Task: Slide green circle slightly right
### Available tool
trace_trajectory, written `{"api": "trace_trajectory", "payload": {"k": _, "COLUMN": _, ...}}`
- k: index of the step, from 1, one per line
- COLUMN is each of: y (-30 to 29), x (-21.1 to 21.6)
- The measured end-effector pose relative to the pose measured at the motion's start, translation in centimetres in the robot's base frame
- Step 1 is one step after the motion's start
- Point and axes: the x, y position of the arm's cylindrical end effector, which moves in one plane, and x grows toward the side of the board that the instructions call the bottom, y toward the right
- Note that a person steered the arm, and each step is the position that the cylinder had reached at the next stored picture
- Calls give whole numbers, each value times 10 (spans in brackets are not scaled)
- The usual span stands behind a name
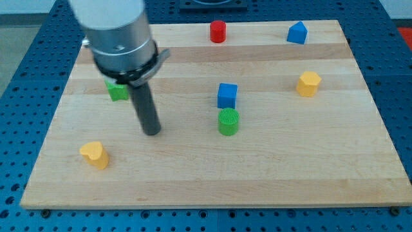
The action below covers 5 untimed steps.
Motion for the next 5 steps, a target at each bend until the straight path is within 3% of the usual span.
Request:
{"api": "trace_trajectory", "payload": {"k": 4, "y": 151, "x": -15}}
{"api": "trace_trajectory", "payload": {"k": 5, "y": 169, "x": -35}}
